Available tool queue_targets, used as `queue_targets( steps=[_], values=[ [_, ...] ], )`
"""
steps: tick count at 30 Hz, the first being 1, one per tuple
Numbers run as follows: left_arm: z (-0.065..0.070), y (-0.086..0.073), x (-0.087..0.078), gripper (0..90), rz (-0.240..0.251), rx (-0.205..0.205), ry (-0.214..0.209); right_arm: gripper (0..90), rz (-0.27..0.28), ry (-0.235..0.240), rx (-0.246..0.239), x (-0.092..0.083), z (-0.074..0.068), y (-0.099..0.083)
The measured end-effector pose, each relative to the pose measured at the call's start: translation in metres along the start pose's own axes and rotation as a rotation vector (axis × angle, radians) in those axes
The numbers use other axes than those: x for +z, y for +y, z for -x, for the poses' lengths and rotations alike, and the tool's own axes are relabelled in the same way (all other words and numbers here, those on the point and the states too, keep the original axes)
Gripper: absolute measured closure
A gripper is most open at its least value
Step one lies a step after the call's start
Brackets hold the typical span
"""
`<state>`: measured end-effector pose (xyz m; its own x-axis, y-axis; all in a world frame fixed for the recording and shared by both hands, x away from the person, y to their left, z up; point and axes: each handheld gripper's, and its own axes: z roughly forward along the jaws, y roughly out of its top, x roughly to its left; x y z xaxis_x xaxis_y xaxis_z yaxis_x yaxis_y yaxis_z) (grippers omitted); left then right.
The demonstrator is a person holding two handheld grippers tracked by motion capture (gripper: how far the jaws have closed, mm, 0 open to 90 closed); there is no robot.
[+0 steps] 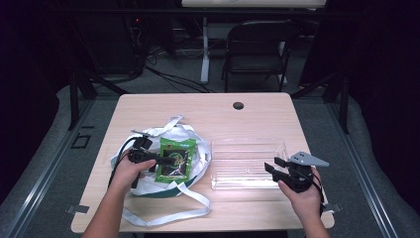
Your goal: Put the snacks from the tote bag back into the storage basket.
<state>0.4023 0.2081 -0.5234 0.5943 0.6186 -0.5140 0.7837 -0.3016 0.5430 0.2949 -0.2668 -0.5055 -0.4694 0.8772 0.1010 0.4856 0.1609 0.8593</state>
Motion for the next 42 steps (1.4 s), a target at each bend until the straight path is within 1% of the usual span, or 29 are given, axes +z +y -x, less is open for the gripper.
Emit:
queue_targets(
  steps=[4, 6, 9, 11, 15, 16, 23, 29, 37, 38, 42],
  values=[
    [0.001, 0.0, -0.003, 56.8, -0.002, 0.02, 0.0, 52.6, 0.001, 0.003, 0.0, 0.001, -0.001, 0.0],
    [0.001, 0.0, -0.005, 59.0, -0.002, 0.023, 0.001, 52.6, 0.001, 0.002, 0.0, 0.001, -0.001, 0.0],
    [0.0, -0.001, -0.007, 61.9, -0.001, 0.033, -0.01, 52.6, 0.0, 0.001, 0.0, 0.0, 0.0, 0.0],
    [-0.001, -0.001, -0.009, 64.6, 0.002, 0.034, -0.009, 52.6, 0.0, 0.002, 0.0, 0.0, 0.0, 0.0],
    [-0.003, -0.002, -0.011, 68.2, 0.001, 0.033, -0.021, 52.6, 0.0, 0.001, 0.004, 0.001, 0.0, 0.0],
    [-0.004, -0.002, -0.012, 68.2, 0.003, 0.026, -0.024, 52.6, 0.0, 0.001, 0.004, 0.001, 0.0, 0.0],
    [-0.01, -0.004, -0.016, 70.7, 0.022, 0.014, -0.052, 52.6, 0.0, 0.002, 0.006, 0.002, 0.0, 0.0],
    [-0.011, -0.004, -0.02, 71.2, 0.045, 0.004, -0.051, 52.6, 0.0, 0.002, 0.006, 0.002, 0.0, -0.001],
    [-0.013, -0.004, -0.025, 71.2, 0.071, 0.001, -0.042, 52.6, 0.002, 0.003, 0.008, 0.002, 0.0, -0.001],
    [-0.013, -0.005, -0.027, 71.3, 0.084, -0.004, -0.038, 52.6, 0.003, 0.003, 0.009, 0.002, 0.0, -0.001],
    [-0.014, -0.004, -0.03, 71.2, 0.101, 0.0, -0.031, 52.6, -0.002, -0.003, 0.004, 0.002, 0.001, -0.001]
  ],
)
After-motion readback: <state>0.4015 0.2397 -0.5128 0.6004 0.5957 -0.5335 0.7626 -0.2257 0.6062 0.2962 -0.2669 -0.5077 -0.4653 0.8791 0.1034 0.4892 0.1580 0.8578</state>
